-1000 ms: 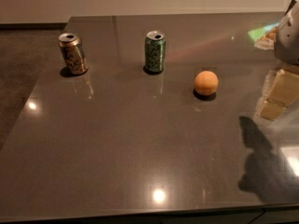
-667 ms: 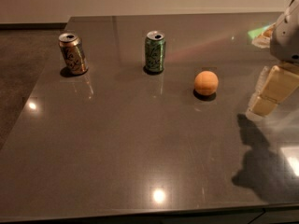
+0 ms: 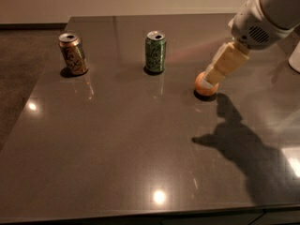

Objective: Move green can near orange can

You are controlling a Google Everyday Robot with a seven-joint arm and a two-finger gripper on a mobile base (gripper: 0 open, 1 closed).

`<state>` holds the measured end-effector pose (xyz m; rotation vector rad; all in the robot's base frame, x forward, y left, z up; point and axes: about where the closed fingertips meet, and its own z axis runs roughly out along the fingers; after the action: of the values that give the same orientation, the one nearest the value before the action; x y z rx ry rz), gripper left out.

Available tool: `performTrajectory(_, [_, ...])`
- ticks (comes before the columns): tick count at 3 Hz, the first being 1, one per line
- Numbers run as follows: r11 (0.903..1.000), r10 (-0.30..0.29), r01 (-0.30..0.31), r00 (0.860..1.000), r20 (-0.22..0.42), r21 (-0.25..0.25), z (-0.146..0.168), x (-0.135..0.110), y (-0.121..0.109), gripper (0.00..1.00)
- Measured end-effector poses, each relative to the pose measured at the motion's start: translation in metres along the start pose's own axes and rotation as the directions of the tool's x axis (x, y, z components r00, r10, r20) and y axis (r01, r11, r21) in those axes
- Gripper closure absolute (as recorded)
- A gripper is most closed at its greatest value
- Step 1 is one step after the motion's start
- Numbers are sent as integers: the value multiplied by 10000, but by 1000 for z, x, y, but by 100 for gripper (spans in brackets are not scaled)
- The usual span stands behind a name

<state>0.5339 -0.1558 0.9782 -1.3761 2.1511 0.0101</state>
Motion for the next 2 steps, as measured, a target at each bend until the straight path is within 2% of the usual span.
performTrajectory(1, [9976,605,-628,9951,779,276,27,-26,-22,0])
performTrajectory(2, [9932,1127,-1158,9814,1554,113,70,-66,-41,0])
